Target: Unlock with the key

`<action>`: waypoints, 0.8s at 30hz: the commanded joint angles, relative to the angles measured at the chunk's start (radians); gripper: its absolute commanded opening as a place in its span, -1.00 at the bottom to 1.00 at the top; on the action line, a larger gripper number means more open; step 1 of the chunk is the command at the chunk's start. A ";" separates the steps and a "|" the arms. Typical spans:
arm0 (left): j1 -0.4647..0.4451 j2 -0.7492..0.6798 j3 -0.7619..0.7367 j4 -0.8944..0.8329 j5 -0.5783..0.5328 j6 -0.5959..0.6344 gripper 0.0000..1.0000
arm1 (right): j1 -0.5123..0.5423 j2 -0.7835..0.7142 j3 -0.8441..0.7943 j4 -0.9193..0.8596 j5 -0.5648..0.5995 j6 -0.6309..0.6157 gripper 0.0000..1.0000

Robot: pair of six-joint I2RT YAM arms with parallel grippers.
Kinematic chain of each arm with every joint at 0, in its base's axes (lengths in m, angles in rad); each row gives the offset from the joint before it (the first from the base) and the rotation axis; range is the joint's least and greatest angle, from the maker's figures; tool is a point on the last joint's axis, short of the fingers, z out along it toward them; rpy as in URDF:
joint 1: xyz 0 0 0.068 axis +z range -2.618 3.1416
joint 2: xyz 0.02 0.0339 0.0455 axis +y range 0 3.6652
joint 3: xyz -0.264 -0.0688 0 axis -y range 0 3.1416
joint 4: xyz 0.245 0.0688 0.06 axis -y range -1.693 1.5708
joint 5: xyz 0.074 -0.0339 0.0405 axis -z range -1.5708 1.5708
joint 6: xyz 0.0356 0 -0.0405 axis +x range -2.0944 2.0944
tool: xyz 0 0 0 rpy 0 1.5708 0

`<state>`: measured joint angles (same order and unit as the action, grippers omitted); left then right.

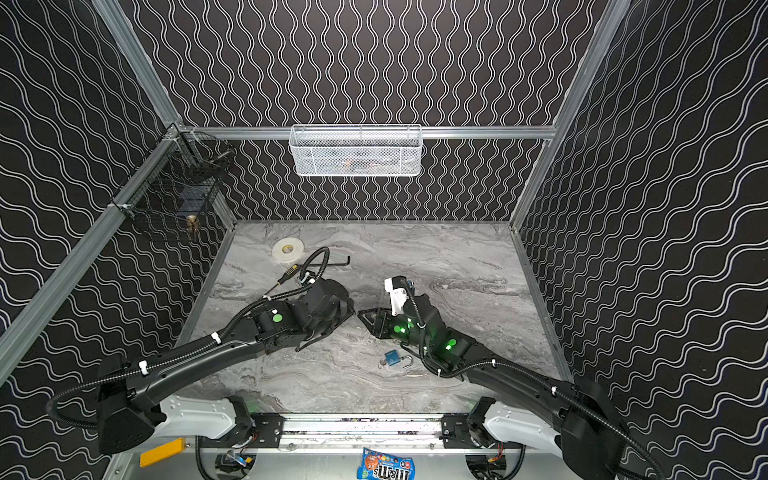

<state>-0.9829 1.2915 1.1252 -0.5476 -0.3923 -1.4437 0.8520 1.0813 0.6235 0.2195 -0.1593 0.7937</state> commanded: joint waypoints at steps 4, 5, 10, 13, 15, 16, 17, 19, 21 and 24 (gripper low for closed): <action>0.006 -0.042 -0.023 0.000 -0.056 -0.009 -0.86 | -0.033 0.020 -0.033 0.120 -0.130 0.101 -0.43; 0.006 -0.043 -0.023 -0.002 -0.058 -0.006 -0.86 | -0.032 0.027 -0.030 0.126 -0.146 0.103 -0.44; 0.006 -0.048 -0.022 -0.009 -0.057 -0.010 -0.85 | -0.033 0.045 -0.013 0.170 -0.159 0.114 -0.53; 0.006 -0.052 -0.027 -0.004 -0.056 -0.013 -0.86 | -0.033 0.069 -0.008 0.198 -0.163 0.127 -0.61; 0.006 -0.052 -0.029 -0.001 -0.054 -0.012 -0.86 | -0.032 0.087 -0.007 0.226 -0.173 0.138 -0.62; 0.006 -0.050 -0.030 0.001 -0.051 -0.015 -0.86 | -0.031 0.095 -0.003 0.238 -0.182 0.139 -0.63; 0.006 -0.048 -0.031 0.005 -0.046 -0.012 -0.86 | -0.031 0.100 0.005 0.237 -0.186 0.137 -0.64; 0.006 -0.042 -0.028 0.010 -0.040 -0.009 -0.86 | -0.029 0.113 0.016 0.224 -0.186 0.129 -0.70; 0.006 -0.037 -0.021 0.007 -0.039 -0.002 -0.87 | -0.030 0.118 0.014 0.223 -0.178 0.125 -0.70; 0.006 -0.033 -0.018 0.007 -0.036 -0.001 -0.87 | -0.029 0.123 0.012 0.231 -0.167 0.119 -0.74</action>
<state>-0.9794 1.2568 1.0977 -0.5495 -0.4137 -1.4437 0.8223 1.2003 0.6304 0.4023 -0.3294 0.9157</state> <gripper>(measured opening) 0.265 0.130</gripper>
